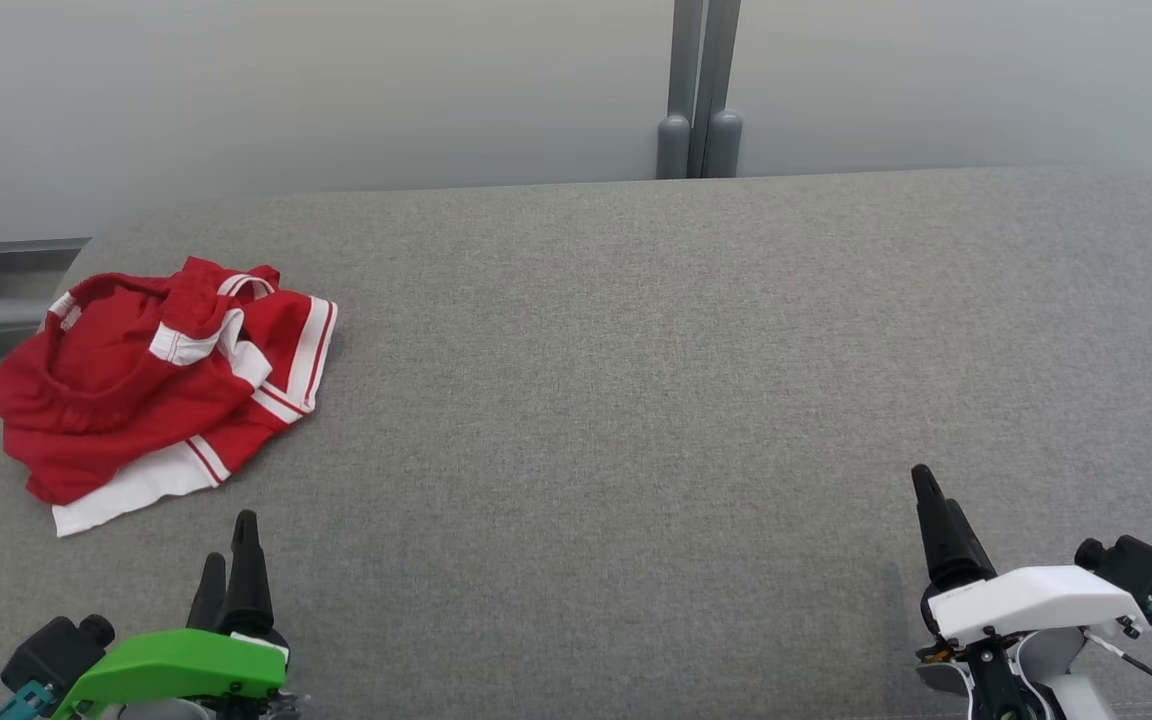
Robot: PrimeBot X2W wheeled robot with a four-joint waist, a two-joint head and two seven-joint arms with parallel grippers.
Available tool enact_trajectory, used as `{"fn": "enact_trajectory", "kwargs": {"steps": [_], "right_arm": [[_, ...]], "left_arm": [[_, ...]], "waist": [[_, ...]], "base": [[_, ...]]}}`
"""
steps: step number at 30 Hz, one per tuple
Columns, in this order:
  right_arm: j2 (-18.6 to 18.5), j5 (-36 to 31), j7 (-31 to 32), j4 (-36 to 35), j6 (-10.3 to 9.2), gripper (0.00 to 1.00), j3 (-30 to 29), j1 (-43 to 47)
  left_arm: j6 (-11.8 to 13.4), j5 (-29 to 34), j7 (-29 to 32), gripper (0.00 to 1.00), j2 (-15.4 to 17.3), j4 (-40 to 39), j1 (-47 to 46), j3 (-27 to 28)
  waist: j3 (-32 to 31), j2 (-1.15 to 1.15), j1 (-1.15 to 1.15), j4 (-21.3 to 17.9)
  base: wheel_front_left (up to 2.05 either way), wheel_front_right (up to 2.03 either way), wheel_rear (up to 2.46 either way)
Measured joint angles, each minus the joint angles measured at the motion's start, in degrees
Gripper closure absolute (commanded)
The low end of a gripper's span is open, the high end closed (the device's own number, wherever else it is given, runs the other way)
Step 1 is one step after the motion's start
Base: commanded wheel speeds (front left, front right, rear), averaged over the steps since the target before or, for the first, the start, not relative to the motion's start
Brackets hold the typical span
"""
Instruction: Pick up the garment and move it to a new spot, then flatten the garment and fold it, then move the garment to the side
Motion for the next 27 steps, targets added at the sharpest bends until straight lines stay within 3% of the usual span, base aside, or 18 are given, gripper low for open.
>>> {"fn": "enact_trajectory", "kwargs": {"steps": [27], "right_arm": [[-0.2,-27.9,-1.4,1.9,0.0,0.0,-0.6,-1.8]], "left_arm": [[2.8,23.2,-4.9,0.0,2.8,4.9,-3.8,-6.0]], "waist": [[0.0,0.0,0.0,0.6]], "base": [[0.0,0.0,0.0]]}}
